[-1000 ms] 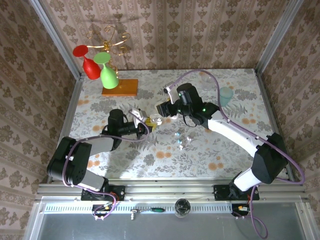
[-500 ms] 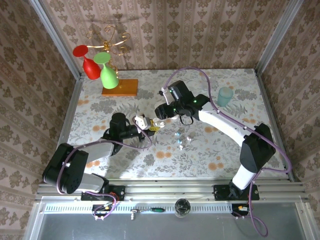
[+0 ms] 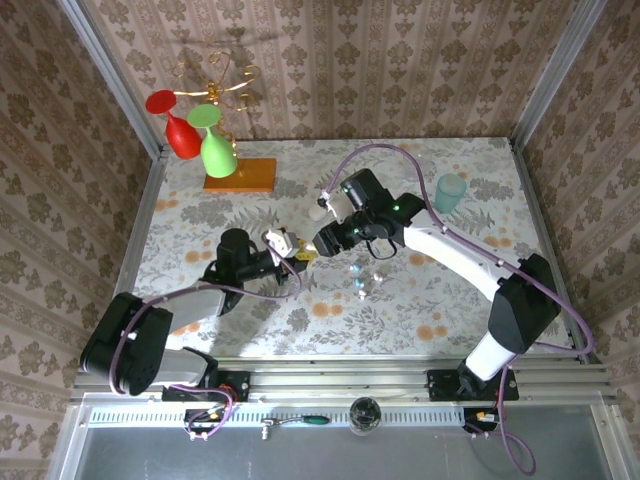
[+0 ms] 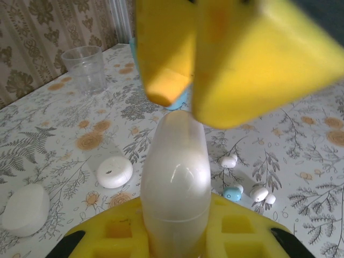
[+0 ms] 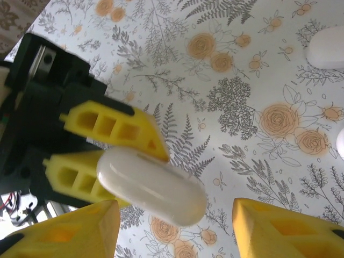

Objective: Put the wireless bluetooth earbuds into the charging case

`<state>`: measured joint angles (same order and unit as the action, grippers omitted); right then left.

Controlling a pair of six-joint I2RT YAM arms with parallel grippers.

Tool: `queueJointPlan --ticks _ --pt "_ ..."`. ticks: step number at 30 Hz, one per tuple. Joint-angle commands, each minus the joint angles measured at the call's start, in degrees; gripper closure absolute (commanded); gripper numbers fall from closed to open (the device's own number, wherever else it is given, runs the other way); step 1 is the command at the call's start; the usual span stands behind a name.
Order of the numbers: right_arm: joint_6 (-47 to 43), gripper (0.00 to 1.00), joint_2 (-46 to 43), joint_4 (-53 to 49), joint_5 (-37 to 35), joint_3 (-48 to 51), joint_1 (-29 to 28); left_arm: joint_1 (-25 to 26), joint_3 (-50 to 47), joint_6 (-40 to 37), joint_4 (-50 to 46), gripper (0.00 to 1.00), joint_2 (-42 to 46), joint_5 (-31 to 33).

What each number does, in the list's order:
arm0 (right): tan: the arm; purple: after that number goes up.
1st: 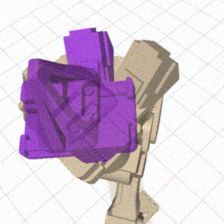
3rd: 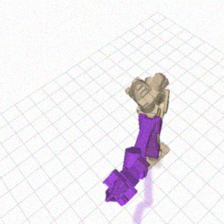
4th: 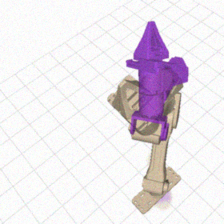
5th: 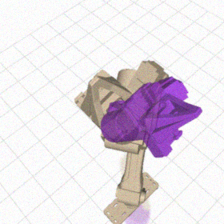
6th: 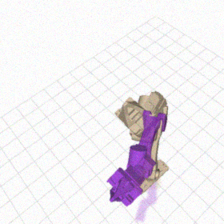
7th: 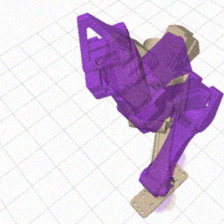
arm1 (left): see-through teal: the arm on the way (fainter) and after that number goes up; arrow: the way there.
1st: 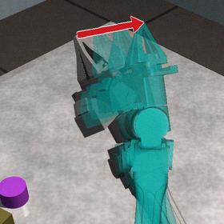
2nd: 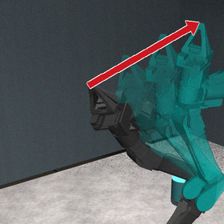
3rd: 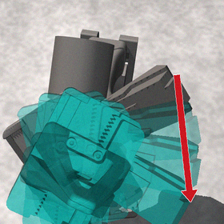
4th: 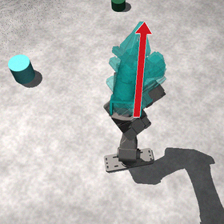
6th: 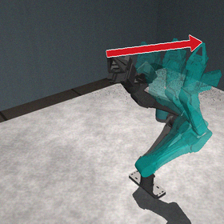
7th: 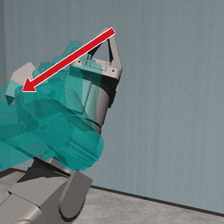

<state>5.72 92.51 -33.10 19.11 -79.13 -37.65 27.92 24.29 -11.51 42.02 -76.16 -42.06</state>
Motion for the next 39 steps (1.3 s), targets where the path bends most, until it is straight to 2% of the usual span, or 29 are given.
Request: queueJointPlan --ticks 1,3,7,11,14,25,28,30,34,39 --pt "-1.3 0.36 -3.9 1.5 -0.9 2.5 0.0 -0.9 1.2 6.1 -2.2 1.0 1.9 2.4" --pt "-3.2 0.32 -6.2 6.3 -1.7 5.7 0.1 -1.4 1.6 10.8 -4.3 1.0 2.2 4.7" --pt "-8.0 0.24 -9.5 12.5 2.0 11.8 -0.3 -6.4 1.3 21.5 -6.1 1.0 1.4 15.4" --pt "-8.3 0.17 -11.1 19.4 2.5 16.2 -1.1 -11.8 5.1 31.4 -15.8 1.0 -1.6 20.8" --pt "-6.4 0.16 -11.2 22.5 1.5 18.2 -1.1 -14.4 8.2 33.9 -21.6 1.0 -5.3 21.6" --pt "-4.1 0.16 -12.0 23.5 -3.1 20.7 -0.7 -20.7 13.0 44.7 -22.0 1.0 -19.0 16.6" --pt "-3.3 0.16 -12.4 23.3 -5.1 21.0 -0.3 -21.3 11.8 45.9 -19.8 0.83 -19.2 17.9" --pt "-2.4 0.16 -12.4 23.2 -7.3 20.9 0.2 -22.0 10.8 46.8 -19.0 0.62 -18.4 18.6" --pt "-0.1 0.16 -12.4 21.9 -12.9 20.2 1.7 -22.4 8.7 46.6 -18.2 0.36 -14.3 21.5" --pt "4.5 0.16 -10.8 18.6 -21.2 19.1 4.0 -22.2 6.9 42.8 -20.6 0.17 -6.9 26.2"
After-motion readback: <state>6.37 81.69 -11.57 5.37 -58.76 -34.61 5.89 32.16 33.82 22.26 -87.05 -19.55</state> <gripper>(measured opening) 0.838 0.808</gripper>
